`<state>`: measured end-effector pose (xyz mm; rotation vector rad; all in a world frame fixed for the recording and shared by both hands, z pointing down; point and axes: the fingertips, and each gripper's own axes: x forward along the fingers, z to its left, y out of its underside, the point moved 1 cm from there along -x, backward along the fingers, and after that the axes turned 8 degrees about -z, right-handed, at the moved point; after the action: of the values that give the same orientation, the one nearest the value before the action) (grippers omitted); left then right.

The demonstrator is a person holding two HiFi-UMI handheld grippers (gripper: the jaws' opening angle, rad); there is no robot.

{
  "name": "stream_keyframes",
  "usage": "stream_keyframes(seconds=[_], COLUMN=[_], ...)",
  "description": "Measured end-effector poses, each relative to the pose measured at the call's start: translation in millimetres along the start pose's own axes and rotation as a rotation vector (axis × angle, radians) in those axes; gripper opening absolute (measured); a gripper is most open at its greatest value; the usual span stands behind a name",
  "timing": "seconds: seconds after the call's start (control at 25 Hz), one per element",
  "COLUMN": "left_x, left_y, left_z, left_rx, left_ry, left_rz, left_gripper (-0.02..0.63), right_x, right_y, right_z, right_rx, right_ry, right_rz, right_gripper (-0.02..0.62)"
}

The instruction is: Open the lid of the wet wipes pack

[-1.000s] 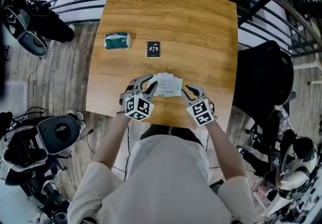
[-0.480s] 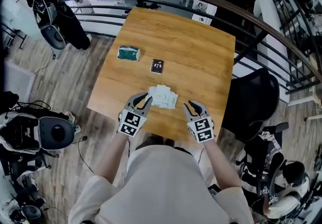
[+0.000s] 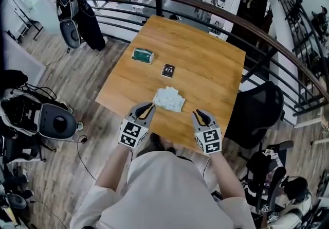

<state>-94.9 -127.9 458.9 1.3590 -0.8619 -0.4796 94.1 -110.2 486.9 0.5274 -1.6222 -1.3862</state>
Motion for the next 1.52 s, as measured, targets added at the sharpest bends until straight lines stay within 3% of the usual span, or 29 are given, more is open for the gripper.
stream_keyframes(seconds=[0.32,0.84,1.52], left_x=[-35.7,-65.6,-64.5], left_y=[-9.1,-40.2,-47.5], left_z=[2.9,49.7,63.7], left_rx=[-0.033,-0.045,-0.057], left_ry=[-0.018,0.028,0.065], left_rz=[-0.061,-0.140,-0.166], left_gripper=[0.008,-0.006,-0.008], right_x=[-15.2,-23.9,-23.1], right_y=[-18.9,-70.7,-79.8], right_z=[11.3,31.1,35.0], right_rx=[-0.005,0.007,0.017], right_ry=[0.043,0.152,0.207], right_rz=[-0.075,-0.180,-0.190], right_gripper=[0.032,0.002,0.002])
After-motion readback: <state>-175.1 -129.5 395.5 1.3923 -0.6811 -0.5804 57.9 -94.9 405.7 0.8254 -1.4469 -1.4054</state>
